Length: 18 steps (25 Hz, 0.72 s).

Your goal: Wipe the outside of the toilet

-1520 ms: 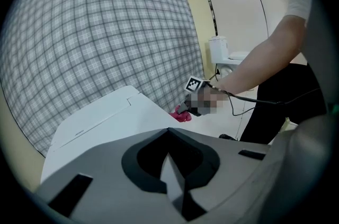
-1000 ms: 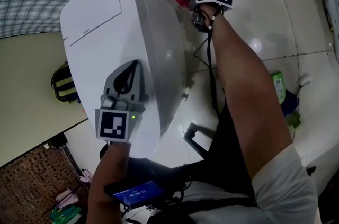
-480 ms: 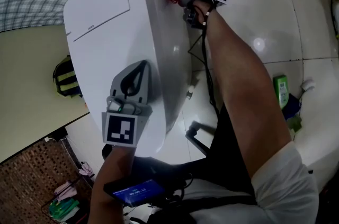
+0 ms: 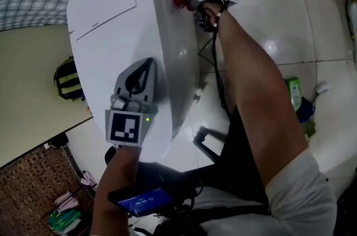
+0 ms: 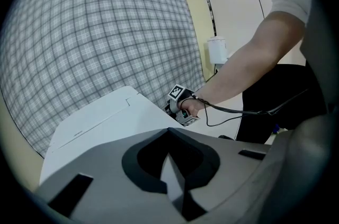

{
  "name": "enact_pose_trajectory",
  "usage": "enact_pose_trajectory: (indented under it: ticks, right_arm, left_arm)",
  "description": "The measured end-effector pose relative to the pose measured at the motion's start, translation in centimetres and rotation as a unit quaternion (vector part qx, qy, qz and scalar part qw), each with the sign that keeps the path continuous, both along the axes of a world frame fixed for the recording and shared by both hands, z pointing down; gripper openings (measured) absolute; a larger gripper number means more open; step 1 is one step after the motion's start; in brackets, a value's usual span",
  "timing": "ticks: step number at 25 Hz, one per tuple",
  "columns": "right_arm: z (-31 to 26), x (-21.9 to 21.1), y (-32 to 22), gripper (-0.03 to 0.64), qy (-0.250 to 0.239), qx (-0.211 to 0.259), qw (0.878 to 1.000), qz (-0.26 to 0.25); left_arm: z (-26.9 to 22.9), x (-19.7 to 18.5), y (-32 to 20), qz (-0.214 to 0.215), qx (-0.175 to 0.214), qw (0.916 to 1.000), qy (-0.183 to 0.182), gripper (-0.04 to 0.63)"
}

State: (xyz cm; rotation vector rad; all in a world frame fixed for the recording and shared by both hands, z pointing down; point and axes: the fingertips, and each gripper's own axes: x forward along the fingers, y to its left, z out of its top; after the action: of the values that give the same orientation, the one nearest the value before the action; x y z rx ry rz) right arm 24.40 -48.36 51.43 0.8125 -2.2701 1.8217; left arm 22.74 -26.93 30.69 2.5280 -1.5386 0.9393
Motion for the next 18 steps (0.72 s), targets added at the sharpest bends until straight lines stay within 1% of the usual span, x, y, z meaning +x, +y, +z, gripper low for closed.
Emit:
enact_pose_trajectory:
  ticks: [10,18]
  right_arm:
    - [-0.5,0.1,2.8,0.135,0.022,-0.004,0.998,-0.053]
    - [-0.4,0.6,6.0,0.135,0.041,0.000,0.993,-0.111]
  left_arm:
    - [0.0,-0.3,-0.2,-0.004,0.000,1.0000,-0.002,-0.015]
    - [0.1,-0.3,-0.2,-0.005,-0.002,1.0000,-0.004,-0.015]
